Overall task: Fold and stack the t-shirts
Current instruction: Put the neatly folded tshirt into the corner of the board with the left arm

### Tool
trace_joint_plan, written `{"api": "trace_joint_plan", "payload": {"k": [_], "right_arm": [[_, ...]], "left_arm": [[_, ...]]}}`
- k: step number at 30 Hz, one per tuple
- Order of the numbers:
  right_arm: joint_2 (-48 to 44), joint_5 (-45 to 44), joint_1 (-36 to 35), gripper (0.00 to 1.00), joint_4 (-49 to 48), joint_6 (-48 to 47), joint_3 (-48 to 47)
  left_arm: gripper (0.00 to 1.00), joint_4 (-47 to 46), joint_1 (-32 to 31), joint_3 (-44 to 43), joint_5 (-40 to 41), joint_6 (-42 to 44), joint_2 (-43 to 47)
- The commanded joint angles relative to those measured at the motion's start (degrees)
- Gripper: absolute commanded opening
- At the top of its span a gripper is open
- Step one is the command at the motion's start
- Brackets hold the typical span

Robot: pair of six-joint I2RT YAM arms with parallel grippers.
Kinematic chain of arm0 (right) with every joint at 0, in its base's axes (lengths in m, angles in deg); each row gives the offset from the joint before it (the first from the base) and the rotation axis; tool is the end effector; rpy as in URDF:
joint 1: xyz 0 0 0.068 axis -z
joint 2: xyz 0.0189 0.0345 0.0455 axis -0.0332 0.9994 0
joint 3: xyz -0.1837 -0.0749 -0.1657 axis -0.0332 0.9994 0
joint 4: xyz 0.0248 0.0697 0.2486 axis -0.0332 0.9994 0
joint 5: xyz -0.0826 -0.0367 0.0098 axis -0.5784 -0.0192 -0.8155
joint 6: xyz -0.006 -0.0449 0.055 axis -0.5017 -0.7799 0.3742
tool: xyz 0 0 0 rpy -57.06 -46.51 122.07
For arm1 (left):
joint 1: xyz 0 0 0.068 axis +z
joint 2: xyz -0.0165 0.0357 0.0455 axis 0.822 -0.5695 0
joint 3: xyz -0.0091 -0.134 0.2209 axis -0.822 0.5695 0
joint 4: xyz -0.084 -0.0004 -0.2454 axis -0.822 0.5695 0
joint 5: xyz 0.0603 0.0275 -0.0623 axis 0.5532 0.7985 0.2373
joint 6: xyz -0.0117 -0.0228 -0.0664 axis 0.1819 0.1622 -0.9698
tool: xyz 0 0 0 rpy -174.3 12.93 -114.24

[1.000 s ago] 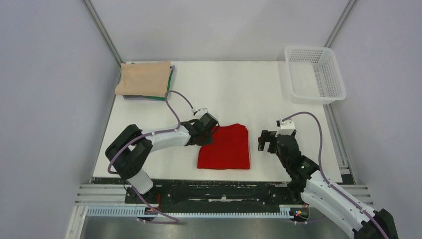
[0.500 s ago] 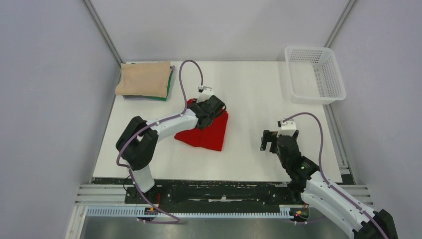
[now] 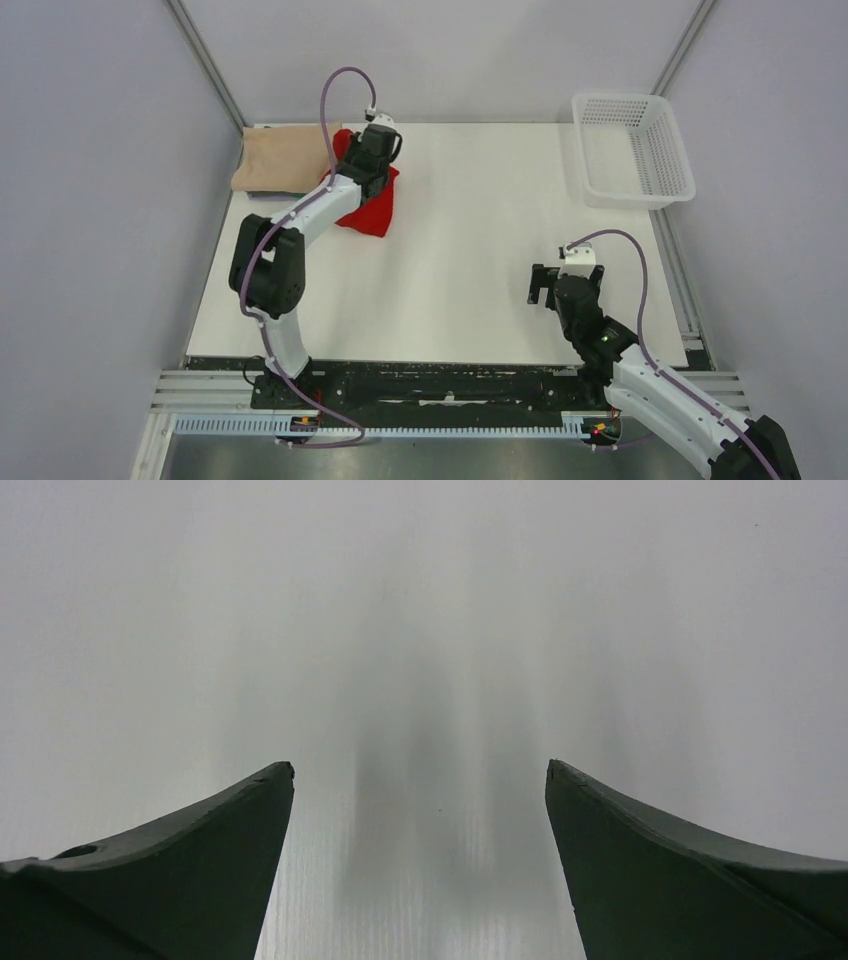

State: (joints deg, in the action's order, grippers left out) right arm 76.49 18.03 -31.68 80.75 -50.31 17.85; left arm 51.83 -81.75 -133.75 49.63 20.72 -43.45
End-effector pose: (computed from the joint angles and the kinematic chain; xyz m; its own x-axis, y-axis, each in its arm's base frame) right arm 0.1570 0.0674 0.1471 -0.4313 0.0062 -0.9022 0.0313 0.9995 -0.0082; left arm 0.3987 -0.1512 0.2362 -0.5767 0.4276 -0.6961 -0.1008 0.8083 0.5800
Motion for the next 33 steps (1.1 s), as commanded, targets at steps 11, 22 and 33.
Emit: {"api": "trace_joint_plan", "payload": {"k": [11, 22, 33], "right_arm": [[-0.1, -6.5, 0.0, 0.98, -4.5, -0.5, 0.8], [-0.1, -7.2, 0.0, 0.98, -4.4, 0.1, 0.9], [-1.3, -7.5, 0.1, 0.98, -4.1, 0.4, 1.1]], "left_arm": [[0.02, -1.3, 13.5, -18.8, -13.6, 9.8, -5.3], [0.02, 4.2, 13.9, -22.1, -17.6, 6.7, -0.3], [0.02, 9.0, 13.9, -26.9, -19.6, 3.4, 3.3]]}}
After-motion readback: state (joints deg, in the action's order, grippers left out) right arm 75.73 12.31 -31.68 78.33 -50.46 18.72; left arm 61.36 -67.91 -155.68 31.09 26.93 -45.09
